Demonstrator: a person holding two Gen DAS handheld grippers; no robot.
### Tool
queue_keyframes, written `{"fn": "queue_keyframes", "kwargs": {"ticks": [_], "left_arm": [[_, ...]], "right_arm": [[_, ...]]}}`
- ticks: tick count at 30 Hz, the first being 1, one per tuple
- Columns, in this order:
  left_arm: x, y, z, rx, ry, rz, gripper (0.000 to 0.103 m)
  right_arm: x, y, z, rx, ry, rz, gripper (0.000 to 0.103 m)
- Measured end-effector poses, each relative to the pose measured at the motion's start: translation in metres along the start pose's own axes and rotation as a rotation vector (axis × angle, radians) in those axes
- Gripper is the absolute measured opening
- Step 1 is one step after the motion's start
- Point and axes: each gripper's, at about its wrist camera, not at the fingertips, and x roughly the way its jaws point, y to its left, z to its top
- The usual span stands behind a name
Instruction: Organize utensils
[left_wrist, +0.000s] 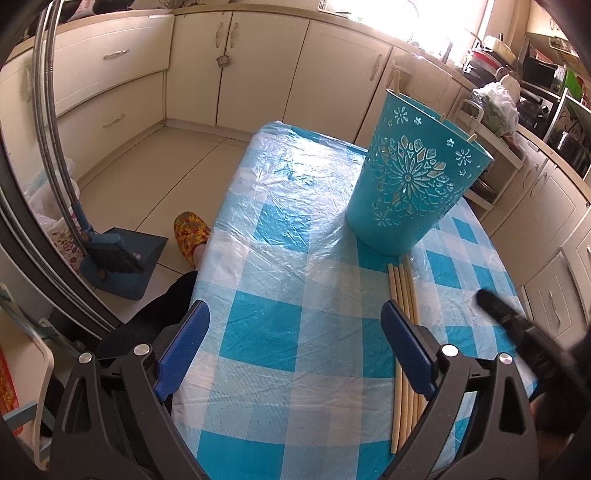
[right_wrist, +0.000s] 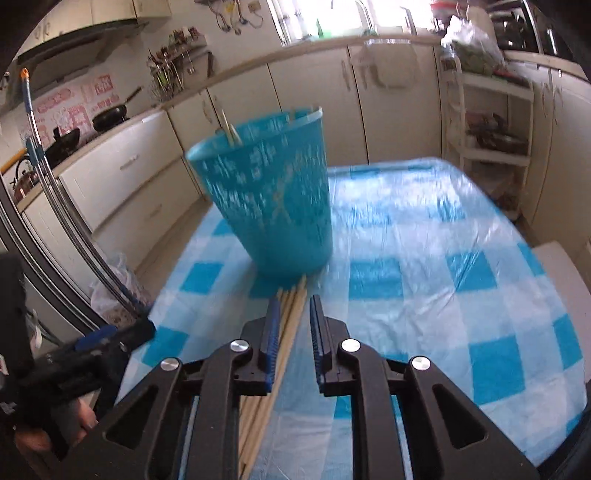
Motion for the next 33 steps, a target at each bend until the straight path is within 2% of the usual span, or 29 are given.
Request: {"fn": "queue_keyframes", "kwargs": {"ticks": [6,13,22,33], "left_arm": [[-0.004,0.003,-0.003,0.001,-0.002,0.013,0.091],[0.002,0.007,-0.004,-0.015,0.013,0.017,0.091],[0.005,0.003,-0.004,-0.005,0.025,0.018,0.091],[0.022,-0.030,0.005,0.089,0.053,0.013,0.091]], "right_arm": [[0.044,0.004,-0.003,-0.003,0.101,-0.029,0.017],[0.058,0.009,-0.006,-0.018,0.133,-0.019,0.017],[0.048,-0.008,-0.012,-0.005,0.149,-0.049,0.014],[0.044,-0.022,-0.005,0.040,0.144,-0.039,0.014]]}}
